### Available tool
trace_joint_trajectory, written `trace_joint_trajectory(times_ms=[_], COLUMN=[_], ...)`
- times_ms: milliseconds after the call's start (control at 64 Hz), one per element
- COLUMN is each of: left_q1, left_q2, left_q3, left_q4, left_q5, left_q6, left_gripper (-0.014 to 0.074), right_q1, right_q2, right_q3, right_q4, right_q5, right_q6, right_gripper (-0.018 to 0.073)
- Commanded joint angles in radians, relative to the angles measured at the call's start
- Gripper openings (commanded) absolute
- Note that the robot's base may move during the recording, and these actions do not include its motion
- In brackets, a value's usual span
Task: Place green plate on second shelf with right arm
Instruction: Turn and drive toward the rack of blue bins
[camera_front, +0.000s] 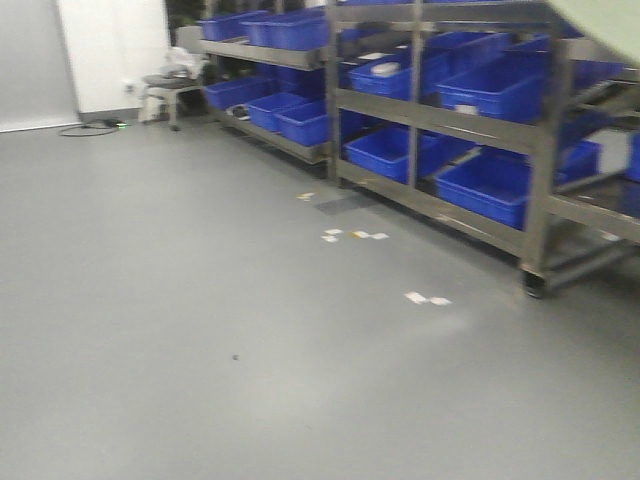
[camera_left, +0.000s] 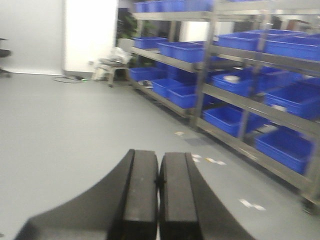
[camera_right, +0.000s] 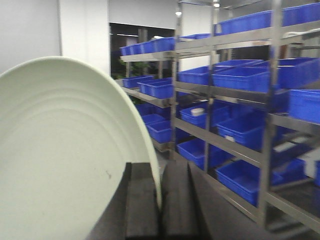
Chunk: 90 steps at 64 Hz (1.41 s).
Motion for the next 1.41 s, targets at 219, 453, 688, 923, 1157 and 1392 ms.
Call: trace_joint_trajectory(times_ms=[219,453,688,923,1157,1392], left_q1=[0.001,0.001,0.001,0.001,0.001,0.001], left_q2=[-0.018,-0.018,-0.018,-0.018,-0.018,-0.018], left_q3=[0.041,0.041,0.041,0.041,0.041,0.041], left_q4=[-0.006,-0.006,-0.006,-0.006,-0.006,-0.006], left_q5=[-0.081,-0.081,-0.081,-0.081,-0.081,-0.081], left_q6=[-0.003,-0.003,-0.003,-0.003,-0.003,-0.003], left_gripper=[0.013,0.013,0.013,0.013,0.013,0.013], right_q1=[-0.001,-0.001,-0.001,-0.001,-0.001,-0.001], right_q2=[0.013,0.013,0.013,0.013,0.013,0.013], right_q3=[-0.032,-0.032,-0.032,-0.032,-0.032,-0.032], right_q4=[0.002,0.002,0.002,0.002,0.002,0.002], right_q5=[-0.113,-0.113,-0.113,-0.113,-0.113,-0.113], right_q6=[0.005,0.005,0.005,0.005,0.005,0.005], right_gripper=[0.0057,0.0057,0.0057,0.0057,0.0057,0.0057])
